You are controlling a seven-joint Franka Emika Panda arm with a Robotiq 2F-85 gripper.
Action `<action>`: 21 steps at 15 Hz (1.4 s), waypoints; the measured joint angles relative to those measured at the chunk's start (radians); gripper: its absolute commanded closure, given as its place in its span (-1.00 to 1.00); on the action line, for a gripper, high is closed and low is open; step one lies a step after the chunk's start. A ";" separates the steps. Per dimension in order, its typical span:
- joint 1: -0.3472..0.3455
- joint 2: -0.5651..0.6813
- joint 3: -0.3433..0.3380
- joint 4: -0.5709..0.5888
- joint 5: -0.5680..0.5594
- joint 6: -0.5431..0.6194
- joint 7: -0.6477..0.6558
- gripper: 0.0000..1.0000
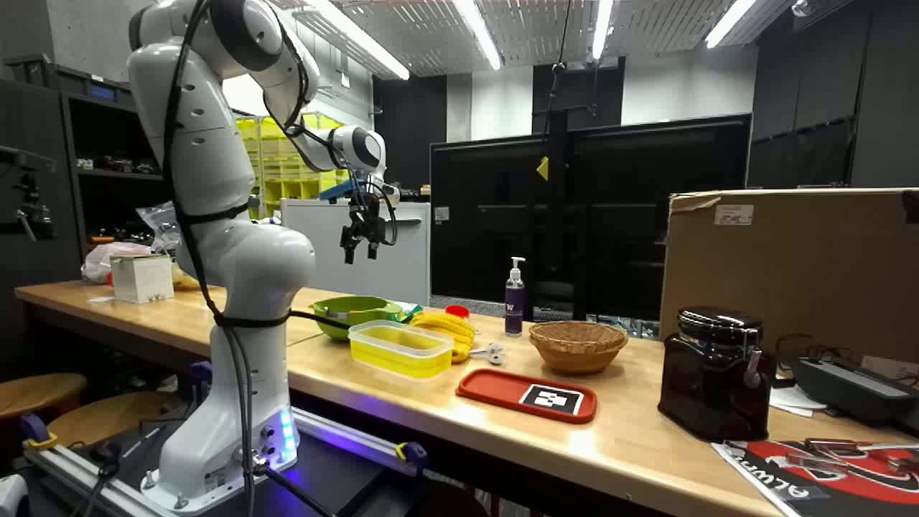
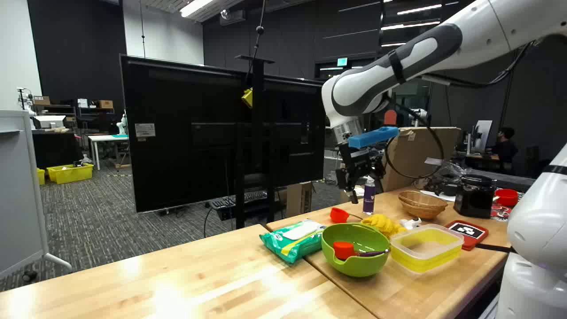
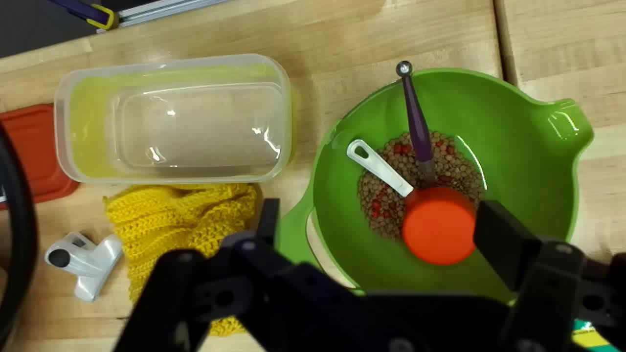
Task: Remove the small orange pot from the green bowl and put it on the table
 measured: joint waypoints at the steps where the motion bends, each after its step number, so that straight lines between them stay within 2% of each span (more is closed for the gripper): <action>1: 0.000 0.000 0.000 0.000 0.000 0.001 0.000 -1.00; 14: 0.010 0.005 -0.007 -0.005 0.004 0.006 0.000 -1.00; 21: 0.027 0.039 -0.013 -0.065 0.047 0.104 -0.005 -1.00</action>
